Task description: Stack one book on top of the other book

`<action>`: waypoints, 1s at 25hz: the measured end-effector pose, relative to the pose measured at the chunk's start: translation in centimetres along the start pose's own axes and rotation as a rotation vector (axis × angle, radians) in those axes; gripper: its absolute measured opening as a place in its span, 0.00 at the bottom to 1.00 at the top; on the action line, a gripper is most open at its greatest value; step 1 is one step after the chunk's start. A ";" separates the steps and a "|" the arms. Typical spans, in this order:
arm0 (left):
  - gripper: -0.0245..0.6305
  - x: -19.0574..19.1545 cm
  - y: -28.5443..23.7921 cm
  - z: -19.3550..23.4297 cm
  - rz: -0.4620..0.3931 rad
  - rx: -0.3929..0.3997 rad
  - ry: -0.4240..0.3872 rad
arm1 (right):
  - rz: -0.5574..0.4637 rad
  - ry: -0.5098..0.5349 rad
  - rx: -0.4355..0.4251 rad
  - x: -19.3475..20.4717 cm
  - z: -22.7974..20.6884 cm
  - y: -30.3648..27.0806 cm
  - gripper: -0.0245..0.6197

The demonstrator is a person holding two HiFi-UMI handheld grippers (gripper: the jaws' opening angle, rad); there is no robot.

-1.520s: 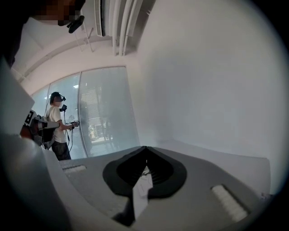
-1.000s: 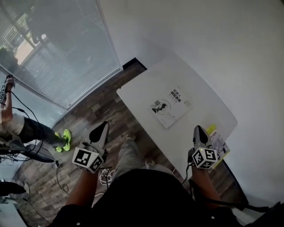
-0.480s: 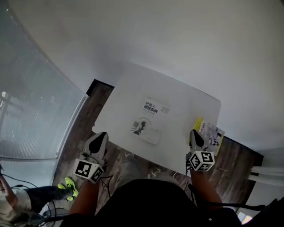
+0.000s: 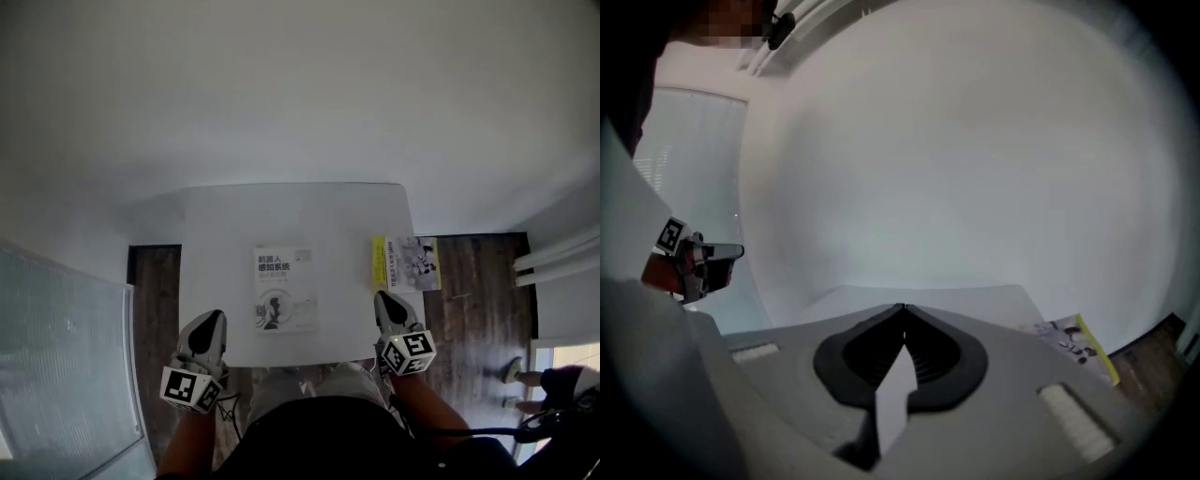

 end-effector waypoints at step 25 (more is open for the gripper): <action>0.05 -2.8 -17.8 -13.3 0.051 0.352 -0.142 | -0.190 -0.314 0.458 6.1 -15.4 15.8 0.04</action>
Point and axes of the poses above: the fingertips, and each gripper's own axes: y backward along the fingers, z to its left, x out of its underside, the point moved 1 cm from there along y, backward along the fingers, and after that the axes turned 4 degrees about y, right-handed, at the moved point
